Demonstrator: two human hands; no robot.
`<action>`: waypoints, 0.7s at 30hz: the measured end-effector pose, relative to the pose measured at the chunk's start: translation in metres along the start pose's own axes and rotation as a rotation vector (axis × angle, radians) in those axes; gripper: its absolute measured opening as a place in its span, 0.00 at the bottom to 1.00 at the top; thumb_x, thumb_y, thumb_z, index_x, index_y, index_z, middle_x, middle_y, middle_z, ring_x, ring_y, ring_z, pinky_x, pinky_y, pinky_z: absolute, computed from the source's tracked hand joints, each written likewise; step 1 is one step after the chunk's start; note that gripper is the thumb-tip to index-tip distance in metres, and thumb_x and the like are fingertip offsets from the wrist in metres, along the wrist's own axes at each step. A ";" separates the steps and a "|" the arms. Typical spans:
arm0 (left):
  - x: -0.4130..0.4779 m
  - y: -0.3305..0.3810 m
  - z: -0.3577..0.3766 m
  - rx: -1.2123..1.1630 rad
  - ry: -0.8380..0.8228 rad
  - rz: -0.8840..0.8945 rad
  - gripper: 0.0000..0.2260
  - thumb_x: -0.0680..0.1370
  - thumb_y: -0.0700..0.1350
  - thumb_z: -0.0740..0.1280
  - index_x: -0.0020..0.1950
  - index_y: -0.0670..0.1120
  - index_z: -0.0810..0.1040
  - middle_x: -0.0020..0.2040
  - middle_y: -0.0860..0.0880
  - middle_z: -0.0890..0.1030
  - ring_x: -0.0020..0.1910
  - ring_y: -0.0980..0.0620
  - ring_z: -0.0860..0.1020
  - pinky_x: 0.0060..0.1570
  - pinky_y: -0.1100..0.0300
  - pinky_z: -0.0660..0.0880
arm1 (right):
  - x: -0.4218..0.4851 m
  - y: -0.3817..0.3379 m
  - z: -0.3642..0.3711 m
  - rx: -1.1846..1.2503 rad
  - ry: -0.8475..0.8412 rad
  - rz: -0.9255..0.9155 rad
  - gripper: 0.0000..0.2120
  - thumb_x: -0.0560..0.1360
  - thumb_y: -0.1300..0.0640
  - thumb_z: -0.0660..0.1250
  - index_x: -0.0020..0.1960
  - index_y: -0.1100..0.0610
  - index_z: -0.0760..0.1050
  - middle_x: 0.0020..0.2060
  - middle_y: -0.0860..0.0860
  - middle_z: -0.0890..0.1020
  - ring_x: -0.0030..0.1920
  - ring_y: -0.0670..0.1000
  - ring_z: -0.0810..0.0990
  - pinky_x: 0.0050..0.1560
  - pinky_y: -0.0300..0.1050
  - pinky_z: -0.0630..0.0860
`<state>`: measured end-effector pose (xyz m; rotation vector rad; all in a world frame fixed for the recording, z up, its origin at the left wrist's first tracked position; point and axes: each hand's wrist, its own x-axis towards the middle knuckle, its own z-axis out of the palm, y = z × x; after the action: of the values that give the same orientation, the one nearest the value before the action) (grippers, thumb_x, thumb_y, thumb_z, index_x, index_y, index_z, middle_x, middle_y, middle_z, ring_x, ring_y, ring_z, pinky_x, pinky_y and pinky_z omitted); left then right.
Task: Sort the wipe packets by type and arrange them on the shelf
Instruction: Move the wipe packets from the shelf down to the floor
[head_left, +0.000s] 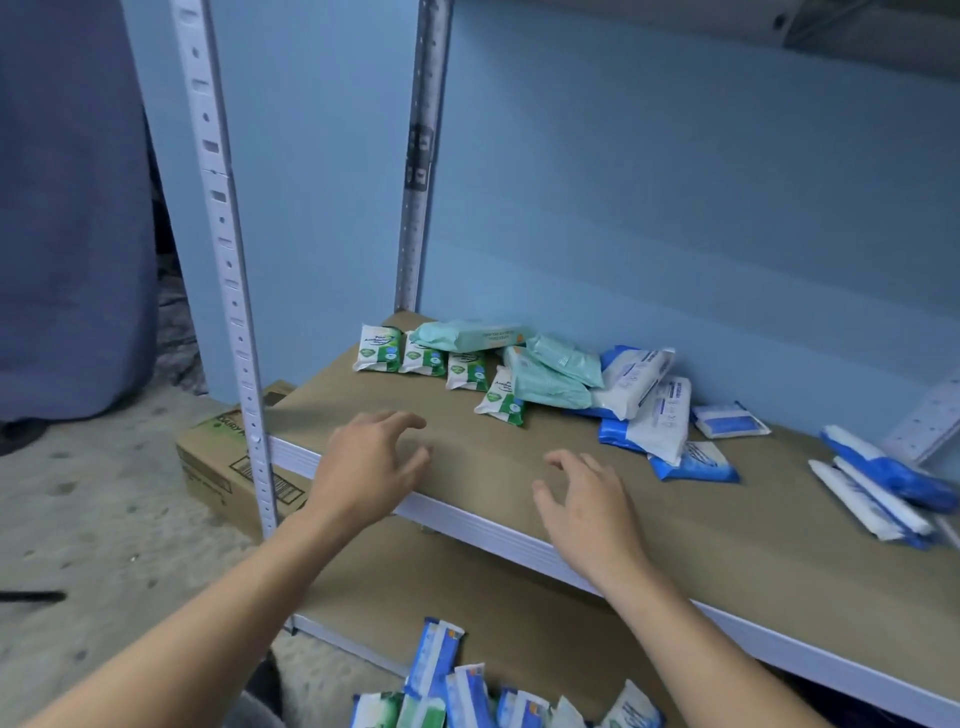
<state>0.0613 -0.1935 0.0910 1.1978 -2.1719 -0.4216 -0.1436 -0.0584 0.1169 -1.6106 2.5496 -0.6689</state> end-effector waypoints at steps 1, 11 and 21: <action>0.007 -0.004 0.003 0.001 0.003 -0.016 0.14 0.78 0.53 0.68 0.62 0.53 0.80 0.61 0.53 0.81 0.58 0.48 0.76 0.59 0.51 0.73 | 0.006 -0.001 0.005 0.016 0.005 -0.002 0.18 0.80 0.49 0.61 0.69 0.50 0.72 0.64 0.47 0.76 0.65 0.51 0.70 0.62 0.48 0.71; 0.082 -0.054 0.024 -0.028 0.036 -0.174 0.20 0.77 0.48 0.68 0.69 0.50 0.76 0.73 0.51 0.72 0.69 0.48 0.72 0.64 0.54 0.70 | 0.076 -0.007 0.060 0.067 0.168 0.013 0.20 0.79 0.53 0.66 0.70 0.51 0.75 0.59 0.50 0.82 0.61 0.55 0.74 0.62 0.51 0.71; 0.139 -0.097 0.038 -0.032 0.204 -0.262 0.14 0.74 0.41 0.68 0.60 0.45 0.80 0.56 0.43 0.79 0.55 0.40 0.77 0.51 0.53 0.71 | 0.116 -0.003 0.085 0.173 0.361 0.071 0.07 0.72 0.58 0.74 0.44 0.47 0.80 0.39 0.44 0.84 0.43 0.54 0.80 0.45 0.52 0.78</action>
<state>0.0441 -0.3639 0.0600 1.4477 -1.8366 -0.4219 -0.1718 -0.1887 0.0626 -1.4484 2.6727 -1.2345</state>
